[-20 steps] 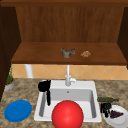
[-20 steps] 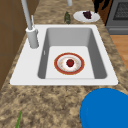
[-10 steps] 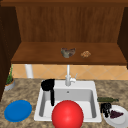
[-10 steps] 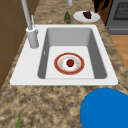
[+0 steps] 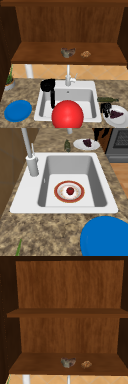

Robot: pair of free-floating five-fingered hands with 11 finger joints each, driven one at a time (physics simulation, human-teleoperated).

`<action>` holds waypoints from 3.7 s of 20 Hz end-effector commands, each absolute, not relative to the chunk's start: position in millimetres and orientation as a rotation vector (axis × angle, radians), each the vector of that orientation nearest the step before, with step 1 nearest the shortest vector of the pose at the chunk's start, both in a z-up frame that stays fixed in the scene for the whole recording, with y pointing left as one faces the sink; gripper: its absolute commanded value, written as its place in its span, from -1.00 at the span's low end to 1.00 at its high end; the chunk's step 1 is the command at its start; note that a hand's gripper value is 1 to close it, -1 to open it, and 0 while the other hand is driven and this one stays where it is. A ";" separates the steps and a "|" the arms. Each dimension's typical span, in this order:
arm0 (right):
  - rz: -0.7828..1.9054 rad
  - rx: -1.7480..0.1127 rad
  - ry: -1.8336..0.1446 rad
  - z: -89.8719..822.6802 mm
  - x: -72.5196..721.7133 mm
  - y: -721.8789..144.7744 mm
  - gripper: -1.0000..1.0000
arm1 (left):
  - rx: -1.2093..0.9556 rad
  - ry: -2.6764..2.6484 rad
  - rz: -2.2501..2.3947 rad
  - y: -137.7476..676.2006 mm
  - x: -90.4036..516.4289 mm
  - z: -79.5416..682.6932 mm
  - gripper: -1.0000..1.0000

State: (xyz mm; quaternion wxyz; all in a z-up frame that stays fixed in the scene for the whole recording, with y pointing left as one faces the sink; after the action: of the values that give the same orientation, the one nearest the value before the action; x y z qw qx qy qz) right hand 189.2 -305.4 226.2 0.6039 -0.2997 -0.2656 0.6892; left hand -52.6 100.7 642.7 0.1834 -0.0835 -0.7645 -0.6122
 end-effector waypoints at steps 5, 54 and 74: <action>1.595 -0.694 -0.615 226.2 189.2 -305.4 0.00 | -0.307 -2.111 -1.768 99.4 -83.3 695.9 -1.00; 1.595 -0.694 -0.615 226.2 189.2 -305.4 0.00 | -0.325 -2.065 -1.695 23.5 139.4 874.3 -1.00; 1.595 -0.694 -0.615 226.2 189.2 -305.4 0.00 | -0.380 -2.057 -1.667 -22.4 245.6 781.2 -1.00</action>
State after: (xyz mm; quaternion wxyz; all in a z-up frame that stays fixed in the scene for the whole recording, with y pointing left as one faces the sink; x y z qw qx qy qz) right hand 189.2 -305.4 226.2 0.6039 -0.2997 -0.2656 0.6892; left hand 223.2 -22.4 797.5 0.2175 -0.1259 -0.7526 -0.6086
